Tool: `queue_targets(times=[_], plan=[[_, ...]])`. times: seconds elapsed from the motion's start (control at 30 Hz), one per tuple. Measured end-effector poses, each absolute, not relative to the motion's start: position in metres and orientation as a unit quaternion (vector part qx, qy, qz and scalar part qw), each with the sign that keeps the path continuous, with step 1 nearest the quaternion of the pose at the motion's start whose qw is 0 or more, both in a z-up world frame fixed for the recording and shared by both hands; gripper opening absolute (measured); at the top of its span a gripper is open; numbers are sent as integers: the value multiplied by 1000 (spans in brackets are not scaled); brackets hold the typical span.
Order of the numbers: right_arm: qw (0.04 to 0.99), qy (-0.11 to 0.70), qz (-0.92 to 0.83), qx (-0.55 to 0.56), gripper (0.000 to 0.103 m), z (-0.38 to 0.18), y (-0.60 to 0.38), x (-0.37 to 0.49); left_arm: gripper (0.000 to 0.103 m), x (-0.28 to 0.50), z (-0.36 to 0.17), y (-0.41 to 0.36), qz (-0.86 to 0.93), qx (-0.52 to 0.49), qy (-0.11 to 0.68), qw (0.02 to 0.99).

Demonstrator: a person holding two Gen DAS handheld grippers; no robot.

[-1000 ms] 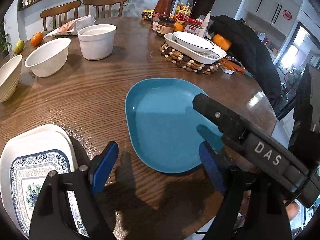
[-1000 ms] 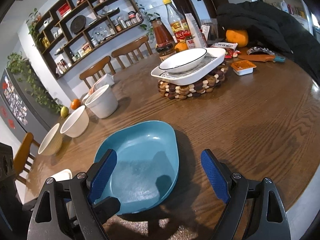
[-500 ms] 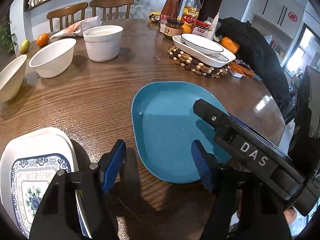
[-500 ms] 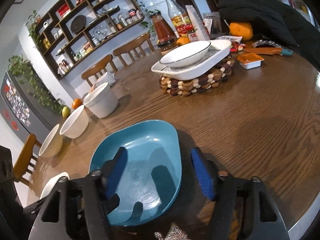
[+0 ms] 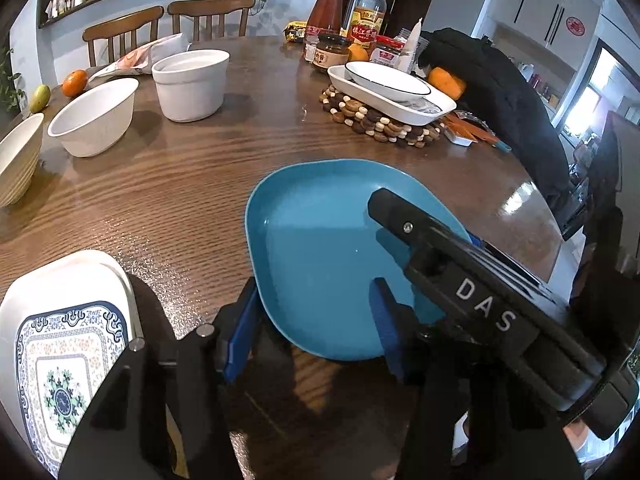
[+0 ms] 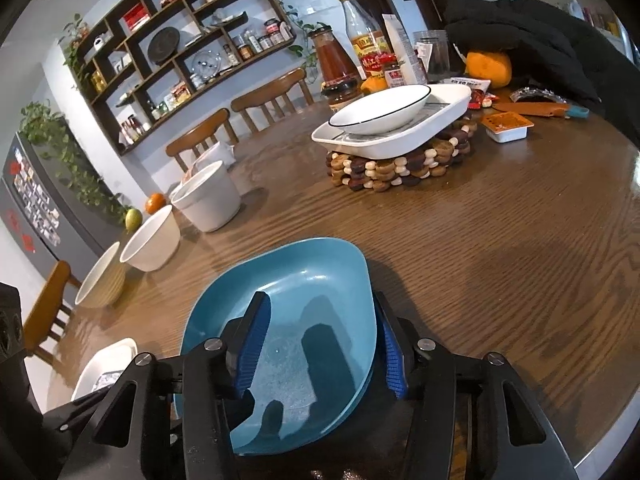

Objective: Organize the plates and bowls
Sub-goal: 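Lift the teal plate with the right gripper toward the stacked square plates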

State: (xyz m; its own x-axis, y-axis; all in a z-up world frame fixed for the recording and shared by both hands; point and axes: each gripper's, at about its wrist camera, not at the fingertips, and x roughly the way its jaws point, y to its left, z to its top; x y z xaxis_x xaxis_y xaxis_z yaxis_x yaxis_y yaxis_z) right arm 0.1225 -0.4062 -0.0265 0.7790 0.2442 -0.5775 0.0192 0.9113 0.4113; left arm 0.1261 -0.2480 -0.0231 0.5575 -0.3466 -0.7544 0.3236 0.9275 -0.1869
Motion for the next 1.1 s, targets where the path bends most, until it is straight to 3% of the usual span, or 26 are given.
queue_targets(times=[1.1], plan=[[944,280,85,153,54,27,-352,76,53,80,15,-193,-170,-34,391,904]])
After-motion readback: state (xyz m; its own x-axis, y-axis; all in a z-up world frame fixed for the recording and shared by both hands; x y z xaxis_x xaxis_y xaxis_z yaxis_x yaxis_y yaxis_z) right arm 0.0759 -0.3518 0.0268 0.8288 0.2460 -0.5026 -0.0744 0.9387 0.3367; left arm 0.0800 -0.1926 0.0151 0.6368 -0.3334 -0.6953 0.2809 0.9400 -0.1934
